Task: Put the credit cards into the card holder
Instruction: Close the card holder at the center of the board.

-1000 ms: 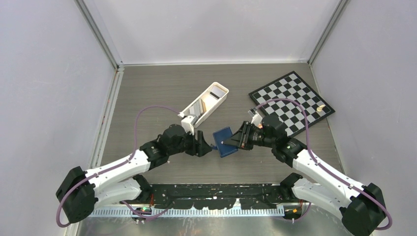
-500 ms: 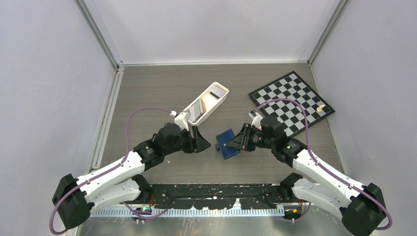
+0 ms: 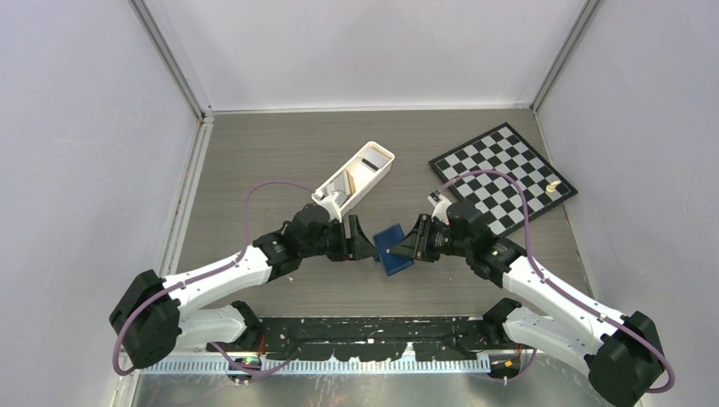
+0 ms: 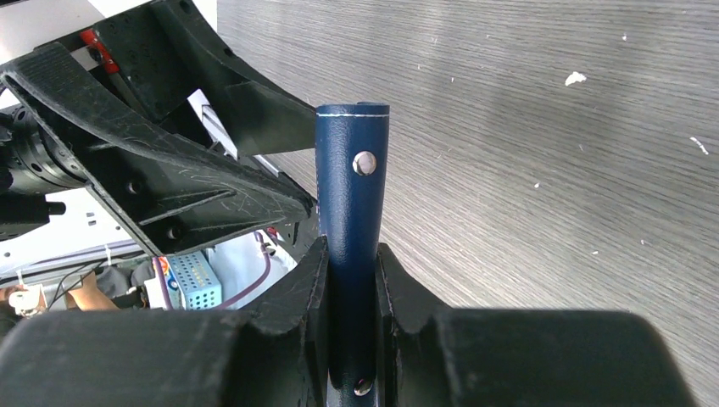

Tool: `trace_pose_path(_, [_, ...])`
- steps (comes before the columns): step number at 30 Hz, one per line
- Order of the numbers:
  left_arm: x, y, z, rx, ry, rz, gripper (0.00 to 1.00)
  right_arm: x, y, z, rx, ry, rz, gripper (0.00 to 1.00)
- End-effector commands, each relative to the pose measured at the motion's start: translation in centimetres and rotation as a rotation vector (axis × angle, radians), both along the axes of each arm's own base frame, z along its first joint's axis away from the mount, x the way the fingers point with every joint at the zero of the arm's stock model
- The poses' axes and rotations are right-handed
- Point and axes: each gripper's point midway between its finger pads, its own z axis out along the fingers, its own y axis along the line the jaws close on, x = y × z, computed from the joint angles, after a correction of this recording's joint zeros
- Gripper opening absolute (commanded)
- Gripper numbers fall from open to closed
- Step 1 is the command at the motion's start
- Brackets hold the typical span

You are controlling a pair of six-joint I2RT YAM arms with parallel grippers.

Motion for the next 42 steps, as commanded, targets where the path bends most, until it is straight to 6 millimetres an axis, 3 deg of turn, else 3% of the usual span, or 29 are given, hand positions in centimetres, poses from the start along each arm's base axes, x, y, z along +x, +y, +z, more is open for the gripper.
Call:
trace_pose_path(1, [0.7, -2.1, 2.8, -0.103, -0.055, -0.041, 0.66, 0.5, 0.7, 1.4, 0.034, -0.065, 0.017, 0.0])
trace_pose_path(11, [0.8, -1.9, 0.3, -0.041, -0.011, -0.03, 0.64, 0.4, 0.8, 1.3, 0.034, -0.068, 0.019, 0.01])
trace_pose_path(18, [0.3, -0.8, -0.6, -0.001, 0.004, -0.011, 0.6, 0.4, 0.7, 1.2, 0.027, -0.068, 0.017, 0.0])
trace_pose_path(32, [-0.4, -0.3, -2.7, 0.033, 0.049, -0.023, 0.6, 0.4, 0.8, 1.5, 0.034, -0.072, 0.02, 0.0])
trace_pose_path(42, [0.0, -0.3, -2.9, 0.044, 0.048, -0.005, 0.54, 0.6, 0.9, 1.4, 0.03, -0.068, 0.022, 0.0])
